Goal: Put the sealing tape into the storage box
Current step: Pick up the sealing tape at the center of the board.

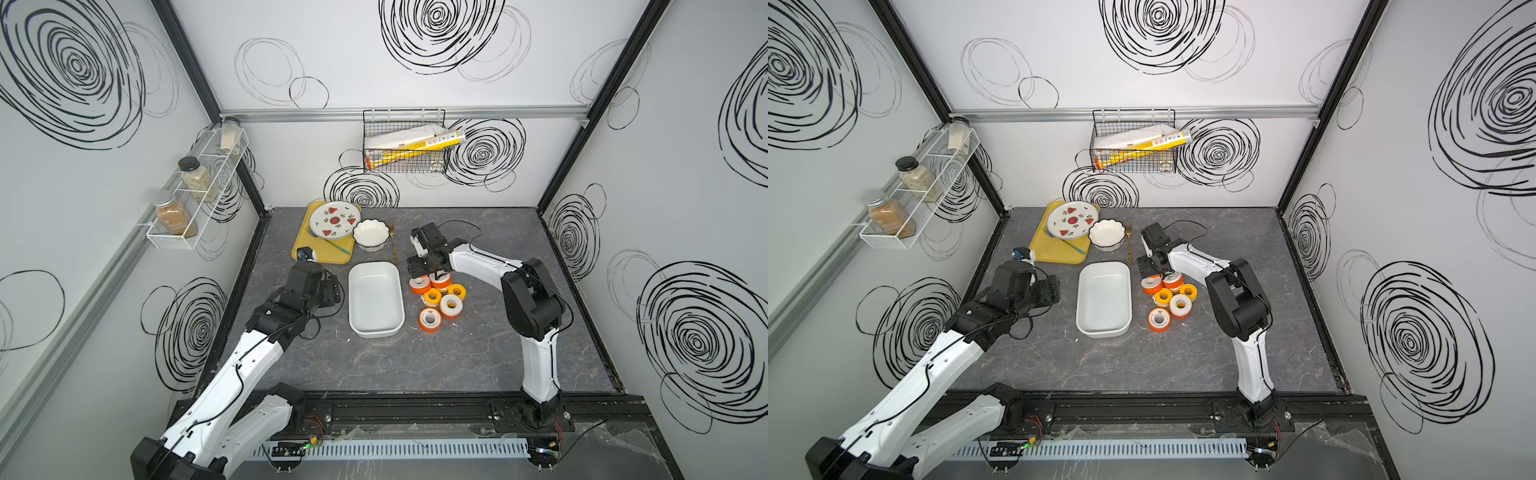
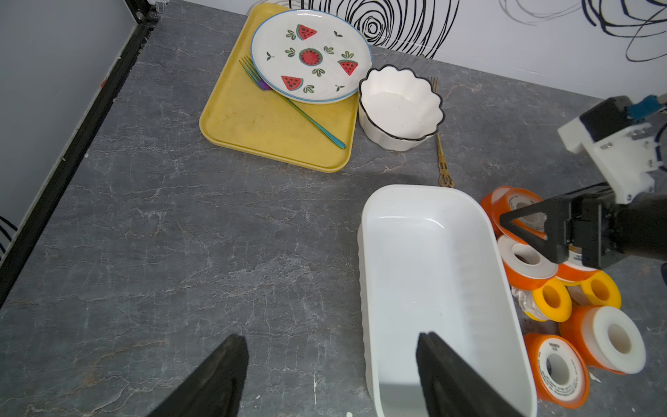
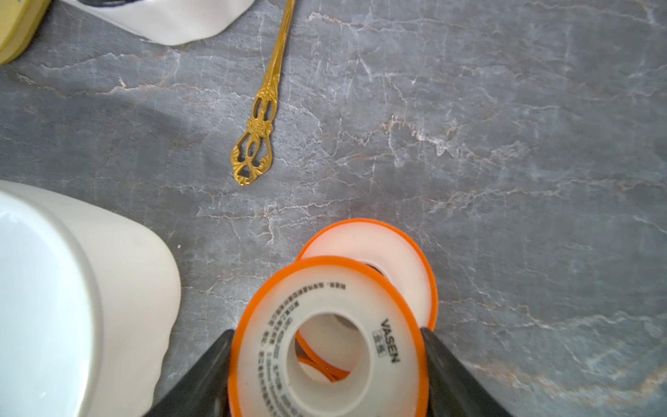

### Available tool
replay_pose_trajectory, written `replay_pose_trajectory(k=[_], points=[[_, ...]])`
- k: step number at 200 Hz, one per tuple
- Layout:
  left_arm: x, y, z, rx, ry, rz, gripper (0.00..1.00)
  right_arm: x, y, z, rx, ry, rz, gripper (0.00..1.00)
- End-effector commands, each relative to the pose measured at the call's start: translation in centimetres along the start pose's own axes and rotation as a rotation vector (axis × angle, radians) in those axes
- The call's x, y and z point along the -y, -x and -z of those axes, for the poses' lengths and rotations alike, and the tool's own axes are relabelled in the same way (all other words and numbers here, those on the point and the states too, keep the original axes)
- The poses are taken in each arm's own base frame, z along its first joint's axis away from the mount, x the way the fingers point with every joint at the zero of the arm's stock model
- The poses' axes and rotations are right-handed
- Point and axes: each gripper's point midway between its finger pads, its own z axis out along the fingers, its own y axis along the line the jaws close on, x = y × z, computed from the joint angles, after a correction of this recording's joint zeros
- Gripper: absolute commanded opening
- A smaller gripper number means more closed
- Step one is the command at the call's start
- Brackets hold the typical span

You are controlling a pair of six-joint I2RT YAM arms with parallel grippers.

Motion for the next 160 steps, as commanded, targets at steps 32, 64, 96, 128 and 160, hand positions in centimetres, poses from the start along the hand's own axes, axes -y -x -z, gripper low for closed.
replay_pose_trajectory(k=[32,64,96,128,160], points=[[0.0,0.4,-0.1,0.019,-0.003,-0.002,0.8,-0.6,1.3,2.5,0.051,0.019,-0.014,0.61],[-0.1,0.4,-0.2,0.019,-0.001,-0.002,0.8,-0.4,1.0,2.2,0.043,0.014,-0.012,0.61],[-0.1,0.3,-0.2,0.019,0.0,-0.002,0.81,-0.4,0.7,2.0,0.04,0.013,-0.016,0.6],[-0.1,0.3,-0.2,0.018,0.0,-0.002,0.8,-0.5,1.4,3.0,0.065,0.021,-0.02,0.59],[-0.1,0.4,-0.1,0.021,0.0,0.001,0.8,-0.9,2.1,4.8,0.096,0.045,-0.027,0.58]])
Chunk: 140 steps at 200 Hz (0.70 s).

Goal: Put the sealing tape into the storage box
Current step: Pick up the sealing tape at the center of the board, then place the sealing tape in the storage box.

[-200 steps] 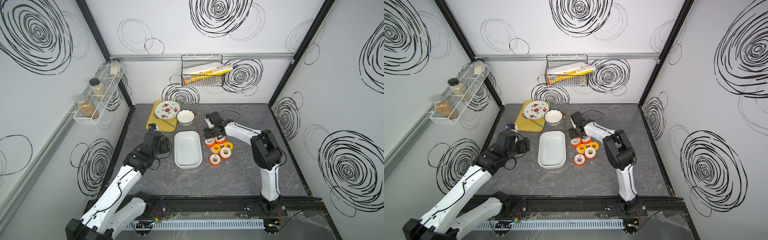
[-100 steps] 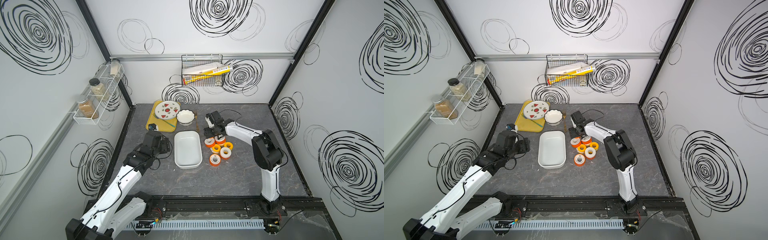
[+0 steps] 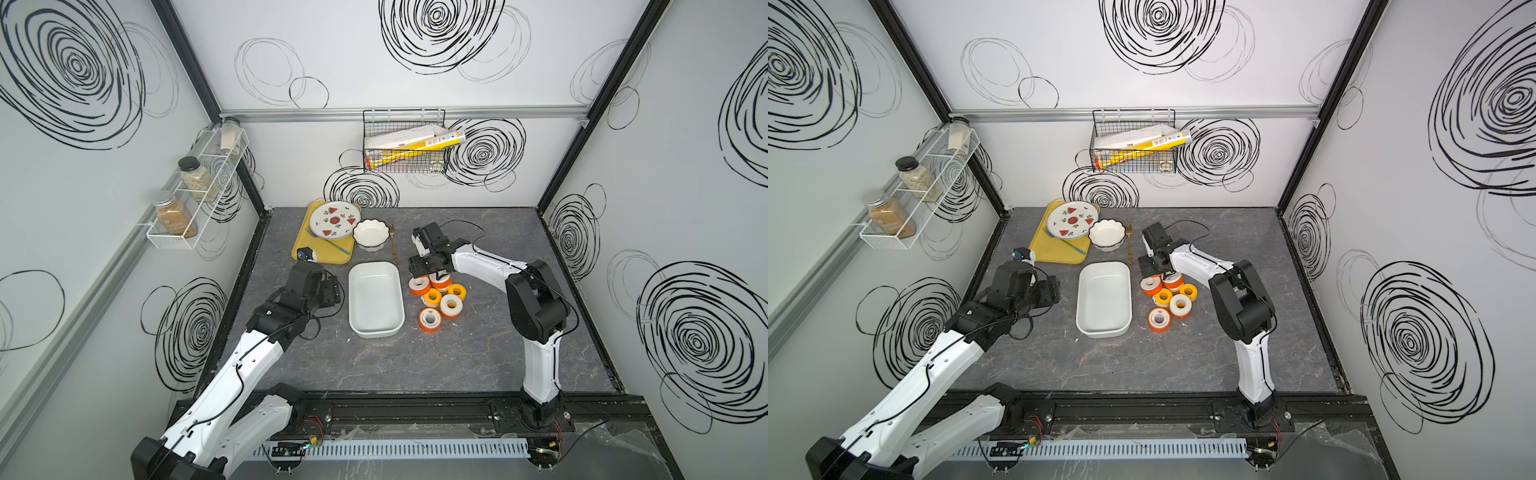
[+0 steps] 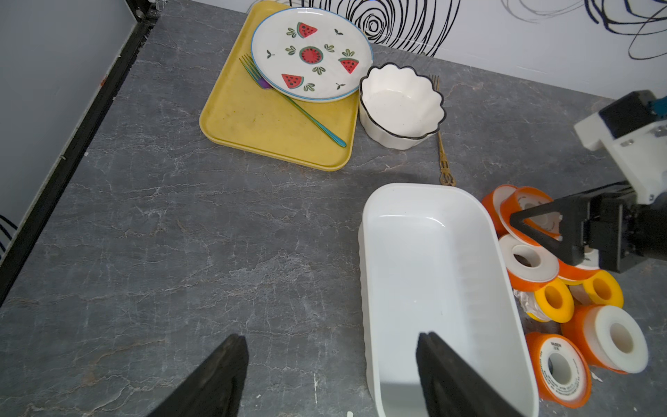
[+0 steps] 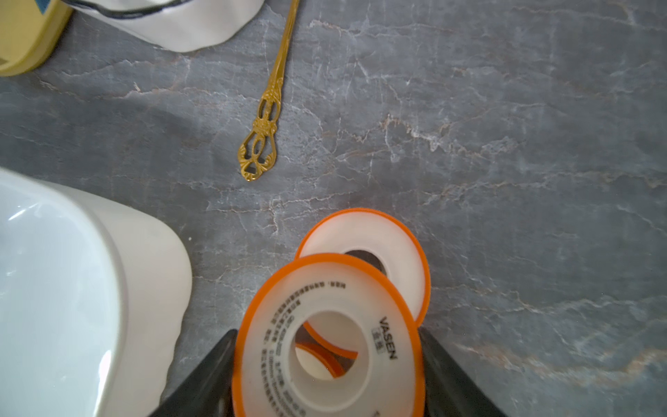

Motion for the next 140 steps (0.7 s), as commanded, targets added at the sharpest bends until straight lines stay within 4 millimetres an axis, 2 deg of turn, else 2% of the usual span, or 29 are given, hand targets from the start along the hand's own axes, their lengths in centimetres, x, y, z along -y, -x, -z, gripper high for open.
replay_pose_trajectory(k=[1,32,54,96,140], points=[[0.0,0.5,-0.1,0.023,-0.002,0.002,0.8,-0.8,1.9,3.3,0.075,0.034,-0.013,0.58],[-0.1,0.5,-0.1,0.024,-0.001,0.001,0.8,-1.5,2.5,5.3,0.109,0.073,-0.021,0.58],[-0.1,0.5,-0.1,0.023,-0.001,0.0,0.8,-3.0,2.8,7.0,0.138,0.115,-0.008,0.58],[-0.3,0.9,0.4,0.043,0.008,0.01,0.8,-8.0,2.5,9.4,0.174,0.223,0.065,0.58],[-0.8,1.8,1.6,0.099,0.018,0.032,0.8,-14.2,0.9,9.5,0.162,0.321,0.151,0.58]])
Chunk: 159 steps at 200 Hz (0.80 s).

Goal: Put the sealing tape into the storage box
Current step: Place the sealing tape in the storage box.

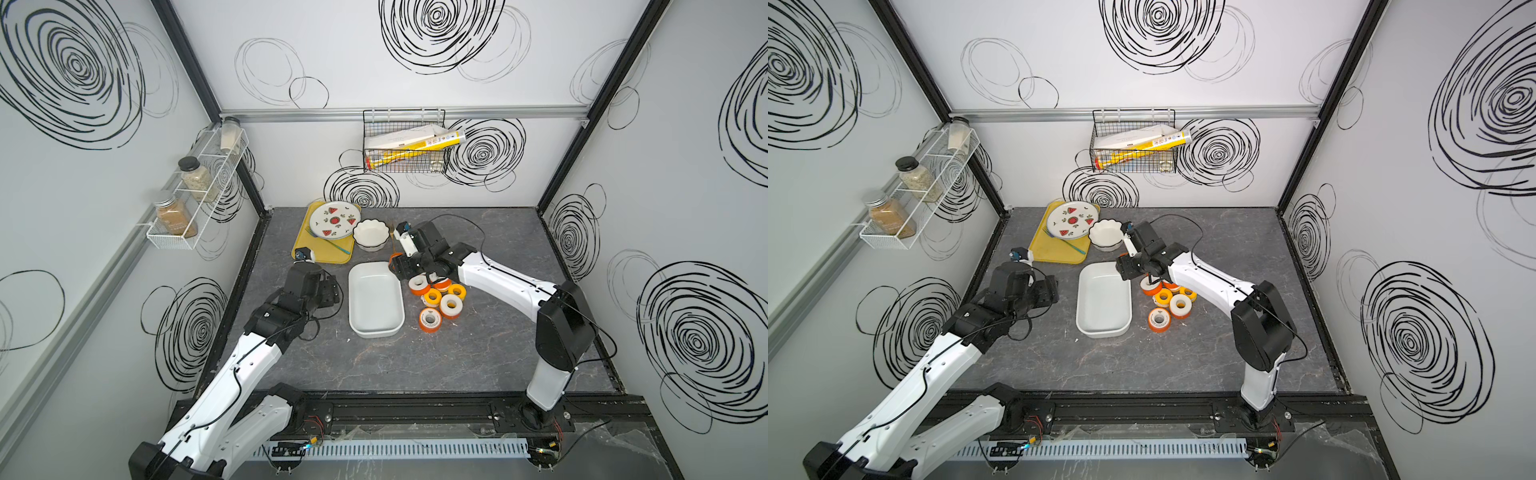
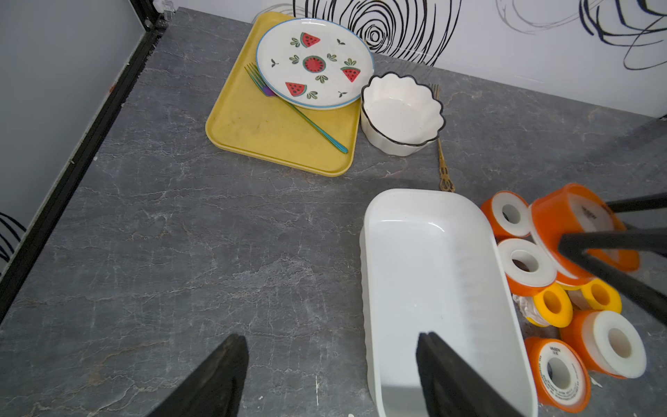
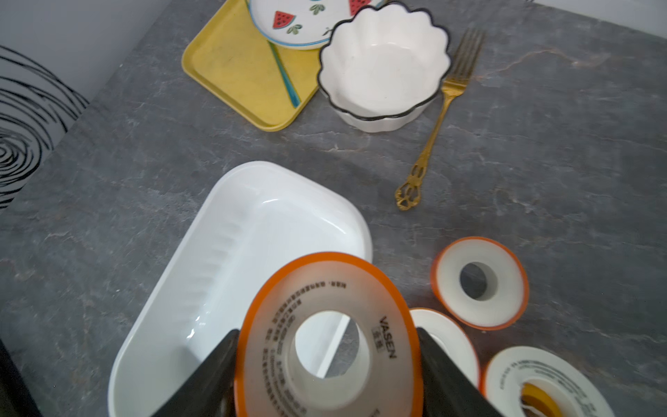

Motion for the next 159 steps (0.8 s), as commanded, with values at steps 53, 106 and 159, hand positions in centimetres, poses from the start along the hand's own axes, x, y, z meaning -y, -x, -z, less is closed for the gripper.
replay_pose_trajectory(k=[53,106,159], points=[[-0.8,1.5,1.2,0.082,0.023,0.032,0.81,-6.8,-2.1,-4.2,-0.029,0.079,0.08,0.57],[-0.7,1.3,0.8,0.066,0.023,0.027,0.81,-5.3,-3.3,-8.4,-0.043,-0.02,0.101,0.57],[-0.6,1.0,0.6,0.055,0.022,0.022,0.8,-4.3,-3.5,-11.1,-0.052,-0.078,0.119,0.59]])
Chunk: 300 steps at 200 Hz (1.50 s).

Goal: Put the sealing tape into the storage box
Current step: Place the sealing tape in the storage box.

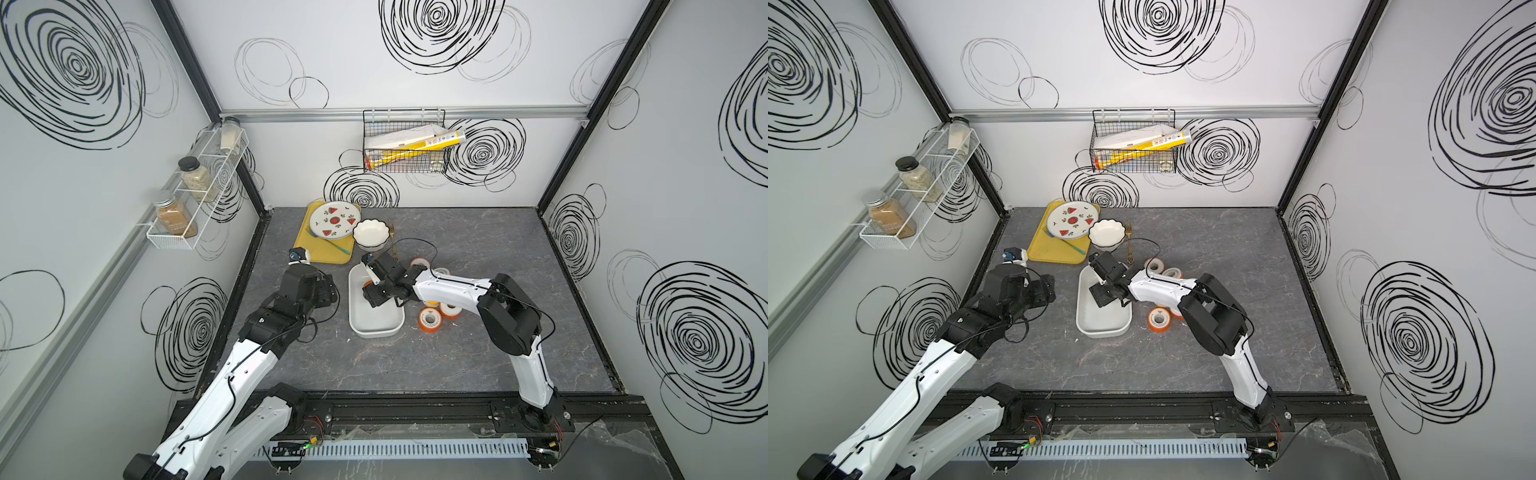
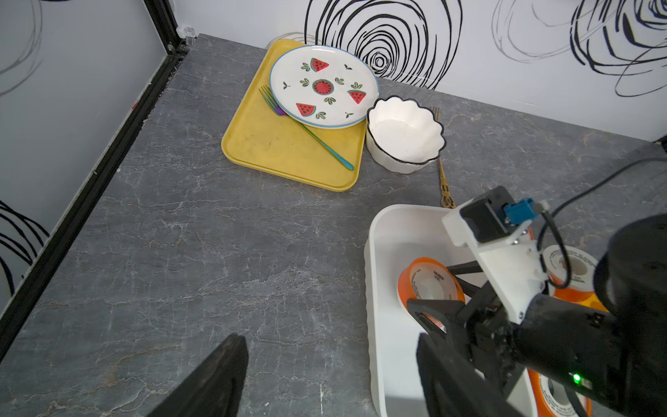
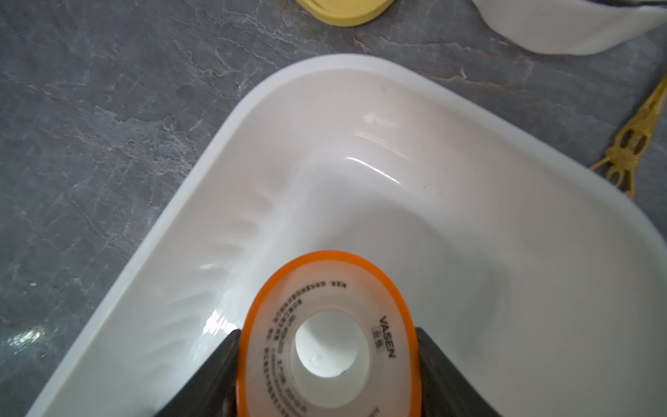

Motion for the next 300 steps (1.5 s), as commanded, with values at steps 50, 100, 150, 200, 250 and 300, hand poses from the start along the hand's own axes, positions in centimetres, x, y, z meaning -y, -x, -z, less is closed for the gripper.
replay_pose_trajectory(k=[50,100,150,200,250,300], points=[[-0.1,0.3,-0.3,0.01,0.005,0.009,0.81,0.9,3.3,-0.4,0.085,-0.086,0.018,0.62],[0.0,0.1,-0.5,0.003,0.003,0.005,0.81,0.9,3.6,-1.0,0.079,-0.093,0.029,0.77],[0.0,0.1,-0.5,-0.001,0.004,0.004,0.81,0.7,4.4,0.3,0.095,-0.083,0.036,0.94],[0.0,0.1,-0.5,0.001,0.003,0.005,0.81,-0.2,3.9,3.0,0.087,-0.019,0.028,0.76],[0.0,0.1,-0.4,0.003,0.003,0.005,0.81,-2.4,2.1,4.4,0.05,0.132,0.033,0.15],[0.0,0.1,-0.4,0.003,0.004,0.006,0.81,-4.3,0.8,2.2,-0.018,0.234,0.019,0.04]])
